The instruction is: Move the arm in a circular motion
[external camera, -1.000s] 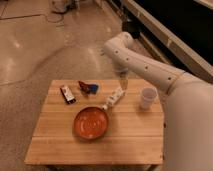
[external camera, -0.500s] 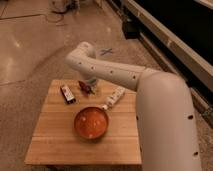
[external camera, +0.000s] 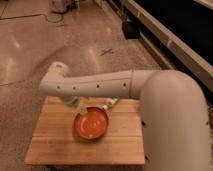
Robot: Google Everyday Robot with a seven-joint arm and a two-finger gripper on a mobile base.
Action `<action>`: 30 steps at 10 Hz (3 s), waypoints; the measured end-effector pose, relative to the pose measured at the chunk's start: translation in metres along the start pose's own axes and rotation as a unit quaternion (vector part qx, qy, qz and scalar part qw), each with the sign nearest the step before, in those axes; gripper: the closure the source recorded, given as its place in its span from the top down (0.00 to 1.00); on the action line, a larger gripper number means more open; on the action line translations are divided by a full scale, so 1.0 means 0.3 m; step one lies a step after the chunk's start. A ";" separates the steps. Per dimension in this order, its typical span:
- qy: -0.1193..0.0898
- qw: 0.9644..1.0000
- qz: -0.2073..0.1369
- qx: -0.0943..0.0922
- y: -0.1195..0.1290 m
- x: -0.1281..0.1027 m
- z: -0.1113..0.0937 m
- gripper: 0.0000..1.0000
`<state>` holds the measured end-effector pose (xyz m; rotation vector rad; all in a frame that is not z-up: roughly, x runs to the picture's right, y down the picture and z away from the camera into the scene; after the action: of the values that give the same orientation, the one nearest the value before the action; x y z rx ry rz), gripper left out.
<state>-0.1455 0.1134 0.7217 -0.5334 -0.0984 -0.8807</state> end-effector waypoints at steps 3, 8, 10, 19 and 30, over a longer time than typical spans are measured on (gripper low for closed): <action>-0.009 0.997 -0.075 -0.007 0.257 -0.142 0.016 0.65; -0.057 0.995 0.078 -0.006 0.625 0.103 0.079 0.65; -0.063 0.982 0.177 0.003 0.753 0.324 0.092 0.65; -0.054 0.910 0.410 -0.020 0.849 1.120 0.188 0.65; -0.018 0.985 0.171 -0.010 0.029 0.661 0.093 0.65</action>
<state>-0.0080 -0.0092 0.8010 -0.5663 -0.0297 -0.5372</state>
